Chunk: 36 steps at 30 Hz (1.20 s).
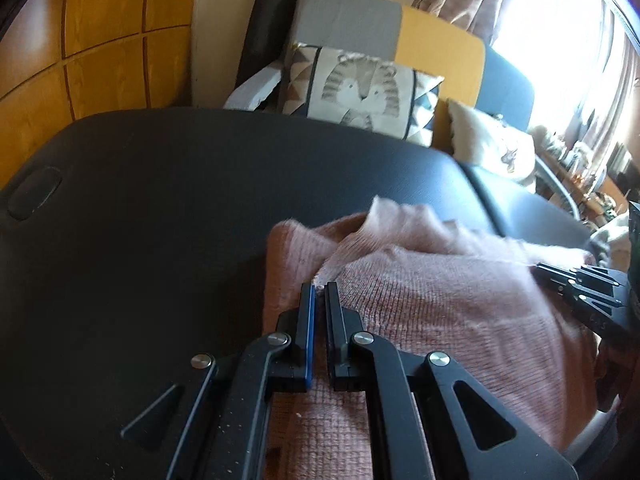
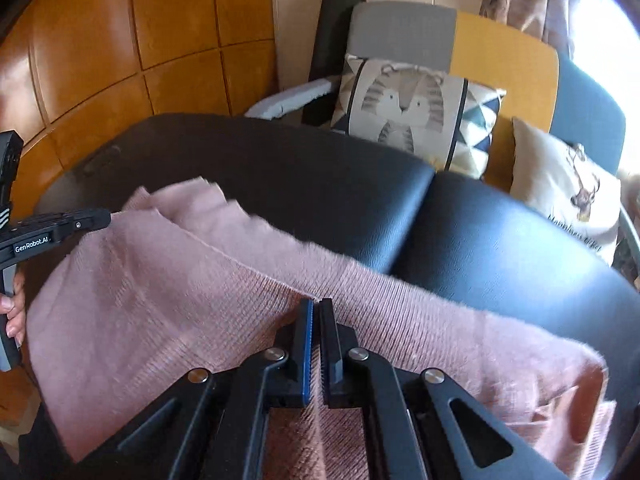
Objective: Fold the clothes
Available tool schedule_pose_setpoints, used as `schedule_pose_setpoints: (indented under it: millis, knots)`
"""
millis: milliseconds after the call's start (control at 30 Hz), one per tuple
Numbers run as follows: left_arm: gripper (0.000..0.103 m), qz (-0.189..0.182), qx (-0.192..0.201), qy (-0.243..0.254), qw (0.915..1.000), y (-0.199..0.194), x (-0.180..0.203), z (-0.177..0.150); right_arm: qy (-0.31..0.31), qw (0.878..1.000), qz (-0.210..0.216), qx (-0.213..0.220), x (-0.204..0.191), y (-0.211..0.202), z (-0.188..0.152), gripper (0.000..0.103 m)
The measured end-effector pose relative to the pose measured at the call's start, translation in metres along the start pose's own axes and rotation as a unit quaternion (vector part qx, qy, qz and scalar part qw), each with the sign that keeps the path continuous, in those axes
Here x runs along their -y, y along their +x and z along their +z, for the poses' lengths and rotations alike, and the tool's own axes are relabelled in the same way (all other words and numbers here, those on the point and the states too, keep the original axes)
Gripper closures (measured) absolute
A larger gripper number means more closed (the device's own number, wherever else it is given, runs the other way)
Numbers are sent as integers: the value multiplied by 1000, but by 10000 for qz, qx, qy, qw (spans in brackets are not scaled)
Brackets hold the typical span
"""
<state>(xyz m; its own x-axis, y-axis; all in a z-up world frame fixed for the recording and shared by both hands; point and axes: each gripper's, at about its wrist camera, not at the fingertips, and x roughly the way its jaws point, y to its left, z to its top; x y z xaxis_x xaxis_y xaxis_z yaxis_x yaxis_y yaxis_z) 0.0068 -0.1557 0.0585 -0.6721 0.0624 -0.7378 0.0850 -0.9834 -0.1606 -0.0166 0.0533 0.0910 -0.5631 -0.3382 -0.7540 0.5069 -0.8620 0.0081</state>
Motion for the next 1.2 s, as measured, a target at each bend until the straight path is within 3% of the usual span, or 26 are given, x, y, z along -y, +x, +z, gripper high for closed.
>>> schedule_pose_setpoints:
  millis: [233, 367, 533, 633, 700, 800, 933, 1033, 1067, 1100, 1200]
  knots:
    - [99, 12, 5, -94, 10000, 11, -7, -18, -90, 9999, -67, 7, 0, 13, -8, 100]
    - [95, -315, -11, -413, 9986, 6, -19, -18, -59, 9999, -71, 54, 3, 15, -8, 100]
    - [90, -925, -108, -1112, 9894, -8, -41, -21, 132, 9998, 94, 118, 9, 15, -10, 100]
    - [78, -1177, -65, -1158, 9863, -19, -43, -22, 182, 9997, 124, 137, 11, 16, -11, 100]
    - [62, -1301, 20, -1079, 9856, -25, -40, -20, 174, 9997, 99, 147, 10, 16, -11, 100]
    - [48, -994, -25, -680, 9927, -22, -28, -14, 127, 9998, 28, 158, 7, 16, -10, 100]
    - [48, -631, -571, -272, 9960, 7, -14, -11, 116, 9998, 13, 170, 6, 15, -11, 99]
    - [48, -520, -434, -28, 9977, 13, -5, -10, 107, 9998, 10, 176, 7, 15, -12, 99]
    - [52, -469, -347, 4, 9983, 12, -2, -11, 102, 9998, 11, 177, 8, 14, -12, 99]
    - [66, -443, -315, 15, 9985, 12, 0, -11, 99, 9998, 6, 181, 8, 14, -12, 99]
    - [92, -321, -246, 114, 9991, 10, 6, -15, 96, 9998, -3, 190, 8, 14, -12, 99]
